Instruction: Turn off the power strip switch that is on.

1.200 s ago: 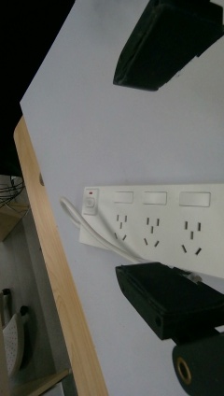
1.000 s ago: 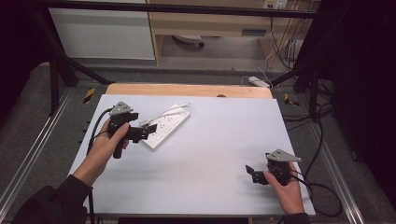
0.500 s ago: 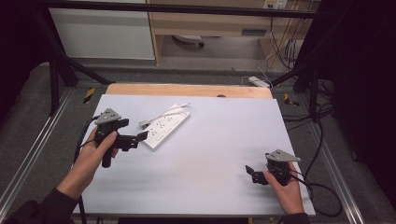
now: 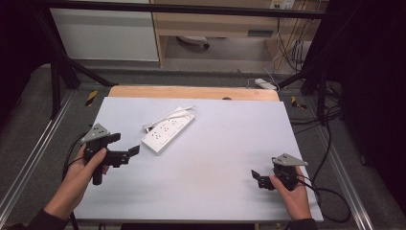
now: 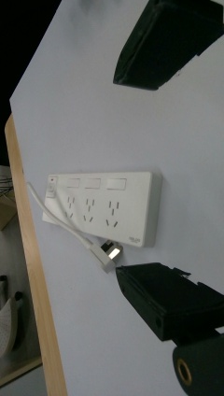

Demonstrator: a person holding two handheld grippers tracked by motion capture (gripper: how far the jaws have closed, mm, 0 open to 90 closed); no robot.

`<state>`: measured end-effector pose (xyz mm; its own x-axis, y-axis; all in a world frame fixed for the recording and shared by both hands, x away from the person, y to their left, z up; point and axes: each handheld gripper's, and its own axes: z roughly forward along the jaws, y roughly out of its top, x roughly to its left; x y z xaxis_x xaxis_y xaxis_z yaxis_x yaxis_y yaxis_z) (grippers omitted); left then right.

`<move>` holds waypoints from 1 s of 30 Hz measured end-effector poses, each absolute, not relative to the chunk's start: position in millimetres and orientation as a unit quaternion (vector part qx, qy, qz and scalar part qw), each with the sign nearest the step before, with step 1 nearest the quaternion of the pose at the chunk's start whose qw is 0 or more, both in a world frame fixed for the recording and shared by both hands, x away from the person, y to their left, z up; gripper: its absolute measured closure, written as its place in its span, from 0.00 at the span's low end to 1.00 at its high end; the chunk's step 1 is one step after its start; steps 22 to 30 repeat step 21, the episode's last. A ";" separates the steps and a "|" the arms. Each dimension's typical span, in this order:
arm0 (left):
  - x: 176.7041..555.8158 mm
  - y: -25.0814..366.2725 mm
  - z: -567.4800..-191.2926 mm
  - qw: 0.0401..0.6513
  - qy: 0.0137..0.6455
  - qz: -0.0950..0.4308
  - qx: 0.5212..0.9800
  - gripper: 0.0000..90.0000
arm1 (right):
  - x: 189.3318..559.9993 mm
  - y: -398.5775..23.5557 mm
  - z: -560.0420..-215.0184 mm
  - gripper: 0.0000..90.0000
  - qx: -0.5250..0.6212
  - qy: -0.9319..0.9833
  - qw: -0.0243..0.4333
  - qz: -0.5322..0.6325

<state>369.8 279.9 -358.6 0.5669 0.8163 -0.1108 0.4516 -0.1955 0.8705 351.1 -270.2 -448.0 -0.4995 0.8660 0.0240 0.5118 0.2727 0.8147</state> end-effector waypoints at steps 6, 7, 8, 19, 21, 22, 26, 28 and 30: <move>360.1 289.7 -371.8 0.474 0.434 0.191 0.742 0.09 | 351.3 -270.1 -448.1 0.04 0.448 0.767 0.221 0.403; 358.5 290.3 -374.4 0.472 0.434 0.189 0.744 0.09 | 351.3 -270.0 -448.2 0.04 0.448 0.767 0.220 0.403; 356.8 290.8 -377.1 0.471 0.435 0.189 0.744 0.09 | 351.3 -269.9 -448.3 0.04 0.448 0.767 0.221 0.403; 326.3 295.2 -425.4 0.461 0.459 0.166 0.741 0.10 | 352.7 -269.0 -449.9 0.03 0.450 0.768 0.224 0.398; 321.1 295.7 -429.6 0.452 0.459 0.170 0.746 0.10 | 354.8 -267.8 -451.6 0.03 0.454 0.767 0.223 0.394; 321.1 295.7 -429.6 0.452 0.459 0.170 0.746 0.10 | 354.8 -267.8 -451.6 0.03 0.454 0.767 0.223 0.394; 321.1 295.7 -429.6 0.452 0.459 0.170 0.746 0.10 | 354.8 -267.8 -451.6 0.03 0.454 0.767 0.223 0.394; 321.1 295.7 -429.6 0.452 0.459 0.170 0.746 0.10 | 354.8 -267.8 -451.6 0.03 0.454 0.767 0.223 0.394; 321.1 295.7 -429.6 0.452 0.459 0.170 0.746 0.10 | 354.8 -267.8 -451.6 0.03 0.454 0.767 0.223 0.394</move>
